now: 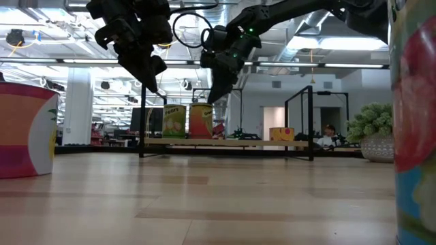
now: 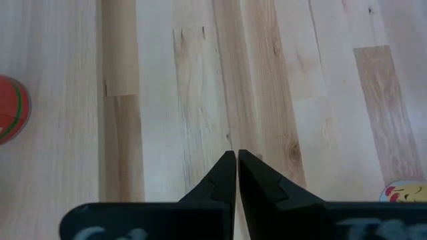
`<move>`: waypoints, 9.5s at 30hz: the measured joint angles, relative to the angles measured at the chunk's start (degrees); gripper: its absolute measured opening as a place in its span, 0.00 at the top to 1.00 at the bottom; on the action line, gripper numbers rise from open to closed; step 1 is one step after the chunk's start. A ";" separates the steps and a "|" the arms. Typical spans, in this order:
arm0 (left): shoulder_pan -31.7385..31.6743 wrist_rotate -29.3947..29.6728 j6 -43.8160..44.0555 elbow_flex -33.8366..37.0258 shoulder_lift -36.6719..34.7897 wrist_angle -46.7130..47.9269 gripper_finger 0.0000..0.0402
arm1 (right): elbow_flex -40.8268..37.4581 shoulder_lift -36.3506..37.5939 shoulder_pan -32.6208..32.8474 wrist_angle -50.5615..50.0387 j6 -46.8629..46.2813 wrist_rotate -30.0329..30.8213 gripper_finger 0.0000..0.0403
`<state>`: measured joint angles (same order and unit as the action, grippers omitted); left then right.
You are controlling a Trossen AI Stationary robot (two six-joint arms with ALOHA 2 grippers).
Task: Pick and place cans onto a shelf
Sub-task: Put the canned green beans on the shelf, then put the canned pineapple on the shelf, then move the cans to the middle right of the table
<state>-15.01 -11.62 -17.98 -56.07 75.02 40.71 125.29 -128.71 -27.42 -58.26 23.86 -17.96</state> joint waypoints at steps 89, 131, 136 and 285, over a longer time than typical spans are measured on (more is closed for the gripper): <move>10.87 -4.86 13.97 0.02 -0.02 13.42 0.93 | -60.19 63.94 25.85 -7.89 -48.88 10.97 0.80; 24.26 -7.14 16.56 0.90 11.74 10.55 0.86 | -63.76 54.51 39.32 0.49 -53.84 17.10 0.80; 21.67 -1.50 14.05 -1.11 11.85 7.96 0.98 | -63.75 54.51 39.32 0.49 -53.83 18.48 0.80; 8.23 -38.50 -7.46 -11.15 31.99 -42.54 0.77 | -73.68 54.45 63.84 -11.50 -87.95 23.89 0.80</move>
<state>-6.78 -50.12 -25.44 -67.22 107.02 -1.83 51.62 -74.26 36.42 -69.77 -64.10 5.93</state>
